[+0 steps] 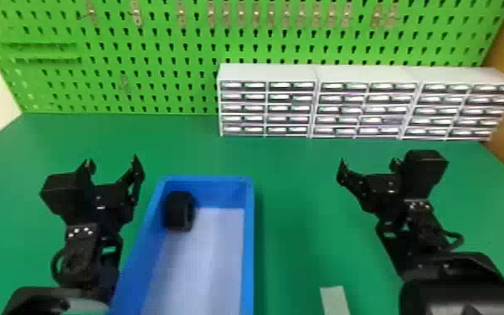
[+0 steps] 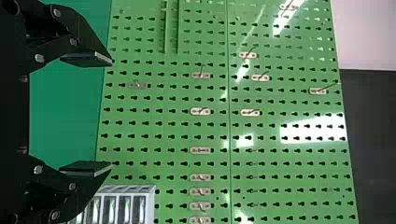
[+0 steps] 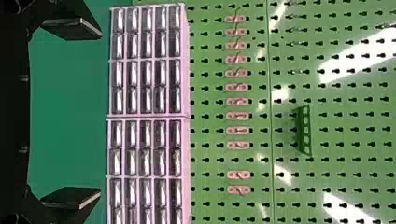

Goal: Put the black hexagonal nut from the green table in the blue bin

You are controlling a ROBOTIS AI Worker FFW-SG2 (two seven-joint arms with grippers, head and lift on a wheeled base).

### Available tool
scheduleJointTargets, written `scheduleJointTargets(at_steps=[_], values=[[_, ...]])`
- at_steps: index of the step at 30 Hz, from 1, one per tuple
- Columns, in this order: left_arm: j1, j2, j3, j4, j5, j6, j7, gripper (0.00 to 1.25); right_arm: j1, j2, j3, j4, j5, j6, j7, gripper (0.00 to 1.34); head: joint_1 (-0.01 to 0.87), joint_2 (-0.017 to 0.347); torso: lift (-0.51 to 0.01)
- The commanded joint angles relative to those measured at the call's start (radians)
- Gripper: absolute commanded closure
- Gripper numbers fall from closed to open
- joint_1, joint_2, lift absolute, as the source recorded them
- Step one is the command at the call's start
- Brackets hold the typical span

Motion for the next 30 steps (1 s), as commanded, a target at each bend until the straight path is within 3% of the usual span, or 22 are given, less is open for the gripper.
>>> scheduleJointTargets(at_steps=[1,30], values=[[-0.001,0.000,0.000,0.000,0.004,0.000,0.000,0.46,0.011,0.002,0.003,0.000,0.001,-0.003,0.000,0.12,0.657,0.057,-0.095],[-0.007,0.000,-0.014,0.002,0.021,0.000,0.000,0.46,0.028,0.002,-0.016,-0.028,-0.010,0.020,0.000,0.12,0.657,0.057,-0.095]])
